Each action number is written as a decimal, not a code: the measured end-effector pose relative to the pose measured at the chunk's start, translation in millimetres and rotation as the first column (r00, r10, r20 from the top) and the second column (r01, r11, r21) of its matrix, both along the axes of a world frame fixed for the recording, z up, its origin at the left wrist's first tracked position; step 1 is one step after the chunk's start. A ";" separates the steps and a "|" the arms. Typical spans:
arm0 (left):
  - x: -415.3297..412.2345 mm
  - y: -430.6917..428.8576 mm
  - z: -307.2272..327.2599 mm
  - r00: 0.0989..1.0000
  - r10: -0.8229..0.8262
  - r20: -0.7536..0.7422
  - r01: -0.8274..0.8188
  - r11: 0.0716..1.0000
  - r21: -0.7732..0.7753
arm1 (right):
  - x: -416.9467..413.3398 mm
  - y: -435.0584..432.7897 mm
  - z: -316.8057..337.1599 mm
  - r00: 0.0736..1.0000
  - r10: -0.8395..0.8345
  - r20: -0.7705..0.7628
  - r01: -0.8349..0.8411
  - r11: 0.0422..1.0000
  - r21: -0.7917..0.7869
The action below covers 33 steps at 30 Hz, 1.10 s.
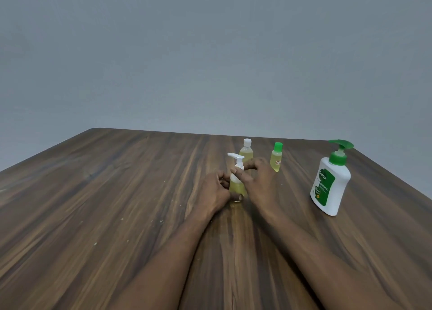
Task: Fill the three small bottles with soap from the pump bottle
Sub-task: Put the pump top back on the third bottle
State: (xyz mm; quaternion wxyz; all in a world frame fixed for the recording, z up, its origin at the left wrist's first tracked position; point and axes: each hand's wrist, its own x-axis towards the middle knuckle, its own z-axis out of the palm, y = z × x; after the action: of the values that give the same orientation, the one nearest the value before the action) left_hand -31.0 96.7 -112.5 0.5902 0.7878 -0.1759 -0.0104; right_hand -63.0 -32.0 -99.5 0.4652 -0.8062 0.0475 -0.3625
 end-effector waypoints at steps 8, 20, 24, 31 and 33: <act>1.7 -1.2 -2.1 1.000 0.000 -0.002 0.000 1.000 -0.008 | 3.9 -8.8 1.9 0.987 0.161 -0.016 -0.160 0.986 0.051; -0.1 -0.2 0.0 1.000 0.002 -0.006 -0.001 1.000 0.014 | 9.0 -8.5 -2.6 0.973 0.232 0.010 -0.230 0.957 0.178; 0.0 -2.0 0.5 1.000 0.004 -0.008 -0.004 1.000 0.000 | 15.9 -6.7 -13.7 0.988 0.150 -0.017 -0.143 0.963 0.230; -1.7 -1.8 0.7 1.000 -0.007 -0.006 0.007 1.000 -0.014 | 7.8 -8.9 -8.1 0.948 0.317 -0.011 -0.298 0.903 0.310; -3.5 -1.8 1.8 1.000 -0.012 -0.011 0.012 1.000 -0.029 | 4.9 -12.6 -4.1 0.929 0.370 -0.009 -0.348 0.882 0.317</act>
State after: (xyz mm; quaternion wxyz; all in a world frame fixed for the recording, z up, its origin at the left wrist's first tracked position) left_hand -34.5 94.8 -110.7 0.6023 0.7782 -0.1774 -0.0160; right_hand -58.1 -44.6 -103.6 0.6431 -0.7298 -0.0302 -0.2301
